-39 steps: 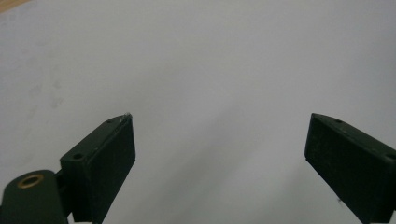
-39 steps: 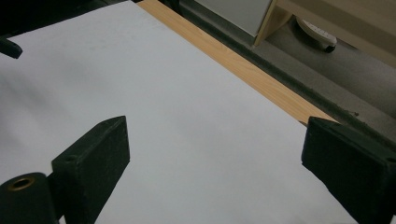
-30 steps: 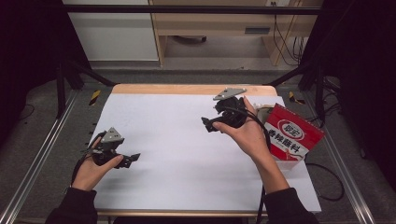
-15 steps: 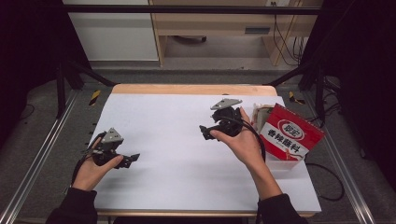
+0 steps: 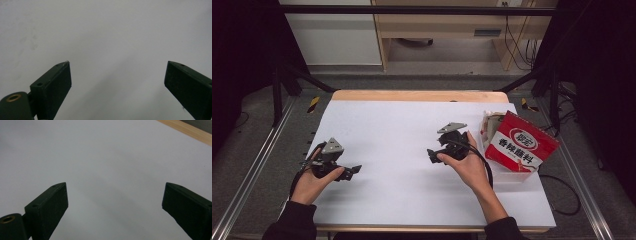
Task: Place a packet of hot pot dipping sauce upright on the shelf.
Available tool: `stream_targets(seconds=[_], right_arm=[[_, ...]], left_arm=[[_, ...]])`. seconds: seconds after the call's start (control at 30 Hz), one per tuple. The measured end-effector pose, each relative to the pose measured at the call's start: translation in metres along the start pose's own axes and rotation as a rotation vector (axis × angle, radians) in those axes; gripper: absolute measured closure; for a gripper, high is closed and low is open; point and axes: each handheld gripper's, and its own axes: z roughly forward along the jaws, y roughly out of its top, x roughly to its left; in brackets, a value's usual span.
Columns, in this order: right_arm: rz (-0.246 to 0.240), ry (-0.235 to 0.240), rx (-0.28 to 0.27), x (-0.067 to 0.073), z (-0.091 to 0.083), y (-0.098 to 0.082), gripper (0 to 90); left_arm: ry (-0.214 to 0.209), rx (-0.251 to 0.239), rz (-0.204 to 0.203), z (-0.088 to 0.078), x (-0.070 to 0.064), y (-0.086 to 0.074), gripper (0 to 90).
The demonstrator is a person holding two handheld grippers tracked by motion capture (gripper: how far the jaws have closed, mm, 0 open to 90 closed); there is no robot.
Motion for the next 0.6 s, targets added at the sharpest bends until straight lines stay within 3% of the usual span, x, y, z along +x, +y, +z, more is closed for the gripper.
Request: stream_targets(seconds=[0.3,0.5,0.6], right_arm=[[0.029,0.0,0.007,0.007,0.016,-0.022,7.9],[0.042,-0.018,-0.007,0.011,0.015,-0.037,8.5],[0.021,-0.023,-0.003,0.015,0.015,-0.042,8.5]], left_arm=[[0.017,0.006,-0.014,0.004,0.002,-0.005,6.2],[0.039,-0.015,-0.024,0.006,0.001,-0.005,5.8],[0.046,-0.025,-0.027,0.004,0.001,-0.004,5.6]])
